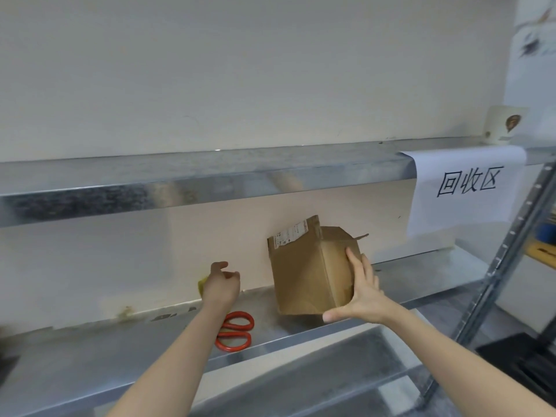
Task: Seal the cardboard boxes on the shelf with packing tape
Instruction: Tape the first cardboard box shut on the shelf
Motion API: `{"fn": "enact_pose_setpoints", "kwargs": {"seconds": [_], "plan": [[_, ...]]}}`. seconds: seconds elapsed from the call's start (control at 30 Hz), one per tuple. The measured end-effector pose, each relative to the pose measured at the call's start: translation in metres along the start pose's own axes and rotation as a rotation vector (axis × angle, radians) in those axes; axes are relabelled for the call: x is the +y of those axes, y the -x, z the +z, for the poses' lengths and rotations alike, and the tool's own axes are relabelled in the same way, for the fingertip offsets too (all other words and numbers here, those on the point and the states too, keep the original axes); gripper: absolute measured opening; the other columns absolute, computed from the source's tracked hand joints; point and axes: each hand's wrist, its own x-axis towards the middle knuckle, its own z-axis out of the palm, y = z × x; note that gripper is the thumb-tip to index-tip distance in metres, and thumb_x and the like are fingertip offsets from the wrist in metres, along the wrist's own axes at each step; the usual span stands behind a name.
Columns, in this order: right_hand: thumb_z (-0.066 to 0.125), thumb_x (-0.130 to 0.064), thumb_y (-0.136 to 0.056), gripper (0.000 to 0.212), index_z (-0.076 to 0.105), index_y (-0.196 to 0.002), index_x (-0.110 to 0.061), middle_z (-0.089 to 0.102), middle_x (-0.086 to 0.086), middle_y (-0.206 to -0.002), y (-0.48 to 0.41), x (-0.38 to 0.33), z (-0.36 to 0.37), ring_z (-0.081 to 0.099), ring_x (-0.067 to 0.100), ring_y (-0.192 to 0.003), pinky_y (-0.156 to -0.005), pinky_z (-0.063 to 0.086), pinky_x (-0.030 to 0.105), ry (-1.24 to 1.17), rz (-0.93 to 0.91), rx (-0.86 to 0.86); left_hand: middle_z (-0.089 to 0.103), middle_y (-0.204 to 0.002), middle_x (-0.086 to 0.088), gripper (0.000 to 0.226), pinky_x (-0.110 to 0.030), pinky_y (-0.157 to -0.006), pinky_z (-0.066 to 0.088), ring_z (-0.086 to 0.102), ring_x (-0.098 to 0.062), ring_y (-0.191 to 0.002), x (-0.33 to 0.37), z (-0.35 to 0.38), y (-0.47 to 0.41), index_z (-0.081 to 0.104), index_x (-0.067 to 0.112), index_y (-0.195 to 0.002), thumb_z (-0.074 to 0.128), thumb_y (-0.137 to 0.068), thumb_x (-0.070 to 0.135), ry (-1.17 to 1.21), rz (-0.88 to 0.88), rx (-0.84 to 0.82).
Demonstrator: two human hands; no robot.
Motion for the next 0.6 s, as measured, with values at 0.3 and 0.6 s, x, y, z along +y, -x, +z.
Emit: {"fn": "enact_pose_setpoints", "kwargs": {"seconds": [0.3, 0.6], "plan": [[0.085, -0.056, -0.055, 0.132, -0.012, -0.144, -0.044, 0.007, -0.01, -0.143, 0.001, -0.013, 0.011, 0.024, 0.024, -0.138, -0.112, 0.031, 0.05, -0.118, -0.075, 0.194, 0.039, -0.15, -0.007, 0.071, -0.034, -0.104, 0.038, 0.041, -0.025, -0.134, -0.004, -0.003, 0.005, 0.029, 0.016, -0.148, 0.059, -0.091, 0.044, -0.393, 0.214, -0.135], [0.087, -0.054, -0.048, 0.155, -0.037, -0.139, -0.036, 0.011, 0.005, -0.146, 0.005, 0.002, 0.031, 0.021, 0.029, -0.135, -0.107, 0.033, 0.047, 0.144, 0.041, 0.231, 0.015, -0.16, -0.003, 0.071, -0.039, -0.119, 0.015, 0.012, -0.021, -0.148, -0.014, -0.018, -0.004, 0.022, 0.018, -0.151, 0.043, -0.094, 0.054, -0.889, 0.285, -0.175]]}}
